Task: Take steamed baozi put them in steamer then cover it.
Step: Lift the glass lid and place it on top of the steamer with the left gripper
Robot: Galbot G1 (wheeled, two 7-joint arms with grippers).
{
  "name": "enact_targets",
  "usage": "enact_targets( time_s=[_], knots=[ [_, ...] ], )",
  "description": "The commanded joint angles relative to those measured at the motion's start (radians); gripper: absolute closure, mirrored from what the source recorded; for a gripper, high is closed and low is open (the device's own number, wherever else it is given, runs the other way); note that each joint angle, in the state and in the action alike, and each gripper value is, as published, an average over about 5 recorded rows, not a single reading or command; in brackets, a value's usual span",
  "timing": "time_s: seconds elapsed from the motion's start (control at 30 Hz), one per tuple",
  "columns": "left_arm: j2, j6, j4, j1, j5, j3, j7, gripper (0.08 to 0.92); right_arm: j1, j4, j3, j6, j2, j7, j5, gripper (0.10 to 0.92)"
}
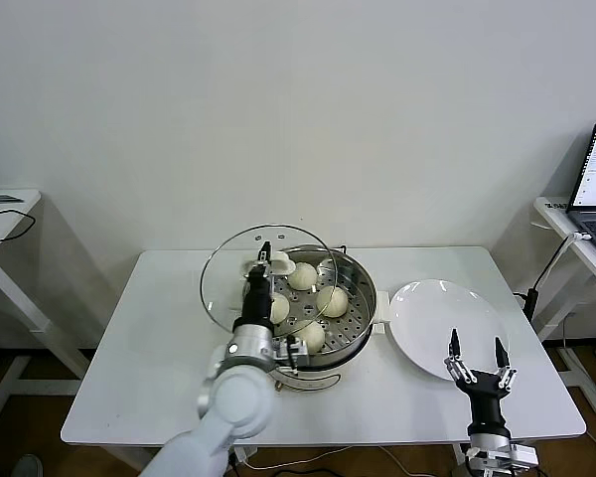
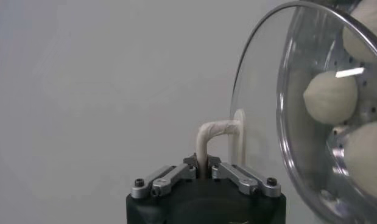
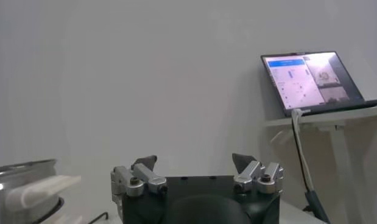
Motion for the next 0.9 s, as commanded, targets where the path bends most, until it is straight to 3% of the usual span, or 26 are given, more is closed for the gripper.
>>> enact_targets(
  time_s=[0.03, 0.5, 0.9],
  knots=[
    [-0.120, 0.061, 0.119, -0.058, 0.107, 0.079, 0.035, 0.812, 0.005, -0.016, -0.003, 0.000, 0.003, 0.001, -0.011, 0.203],
    [-0.205, 0.066, 0.158, -0.031, 0.149, 0.093, 0.034, 0.812, 0.015, -0.039, -0.010, 0.001, 0.007, 0.000, -0.028, 0.203],
    [-0.233, 0.060, 0.185, -0.017, 0.171, 0.097, 0.025, 0.812, 0.016, -0.052, -0.012, 0.007, 0.009, -0.002, -0.036, 0.203]
  ],
)
